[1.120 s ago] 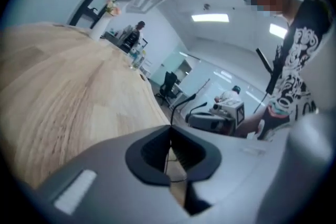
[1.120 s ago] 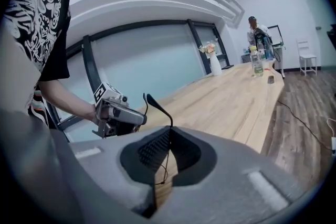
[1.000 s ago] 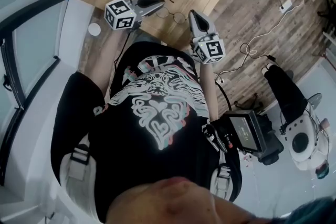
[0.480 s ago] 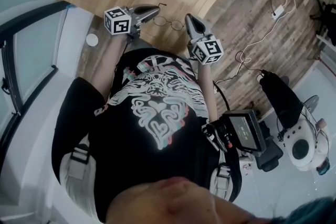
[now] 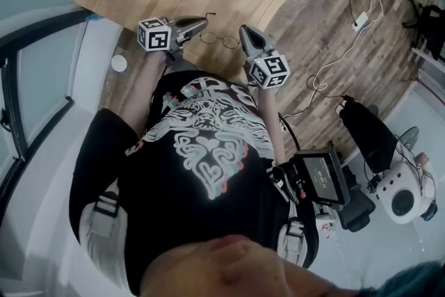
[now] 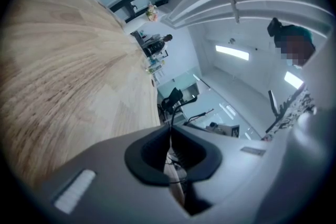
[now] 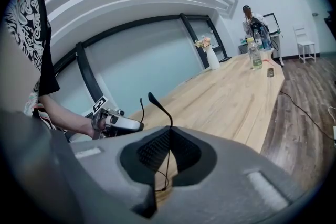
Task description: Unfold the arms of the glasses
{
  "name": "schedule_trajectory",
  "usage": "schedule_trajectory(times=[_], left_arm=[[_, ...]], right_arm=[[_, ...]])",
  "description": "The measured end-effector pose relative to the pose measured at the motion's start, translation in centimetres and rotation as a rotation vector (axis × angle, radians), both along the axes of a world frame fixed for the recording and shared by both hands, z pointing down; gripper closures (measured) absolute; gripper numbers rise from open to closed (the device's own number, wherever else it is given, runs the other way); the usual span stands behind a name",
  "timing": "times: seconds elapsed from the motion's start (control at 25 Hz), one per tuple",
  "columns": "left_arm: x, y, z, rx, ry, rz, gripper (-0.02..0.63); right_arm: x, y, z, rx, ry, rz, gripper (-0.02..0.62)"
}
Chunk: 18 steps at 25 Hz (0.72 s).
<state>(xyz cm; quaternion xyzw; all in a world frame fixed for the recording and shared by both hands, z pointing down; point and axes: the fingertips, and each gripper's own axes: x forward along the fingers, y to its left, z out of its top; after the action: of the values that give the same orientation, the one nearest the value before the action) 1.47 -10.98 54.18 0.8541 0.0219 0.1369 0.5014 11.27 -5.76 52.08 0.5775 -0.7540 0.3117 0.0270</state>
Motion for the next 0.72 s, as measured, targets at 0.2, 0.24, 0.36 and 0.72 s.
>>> schedule_trajectory(times=[0.2,0.24,0.36,0.72], left_arm=[[-0.1,-0.1,1.0,0.000,-0.008,0.000,0.609],[-0.1,-0.2,1.1,0.000,-0.008,0.000,0.609],[-0.1,-0.3,0.9,0.006,-0.010,-0.001,0.609],[-0.3,-1.1,1.6,0.102,-0.135,-0.046,0.611]], right_arm=[[-0.1,-0.2,1.0,-0.008,0.021,-0.002,0.596],[-0.1,-0.3,1.0,-0.003,0.032,0.000,0.597],[-0.2,-0.5,0.9,0.001,0.050,0.005,0.597],[-0.6,-0.9,1.2,-0.040,0.092,0.015,0.597]])
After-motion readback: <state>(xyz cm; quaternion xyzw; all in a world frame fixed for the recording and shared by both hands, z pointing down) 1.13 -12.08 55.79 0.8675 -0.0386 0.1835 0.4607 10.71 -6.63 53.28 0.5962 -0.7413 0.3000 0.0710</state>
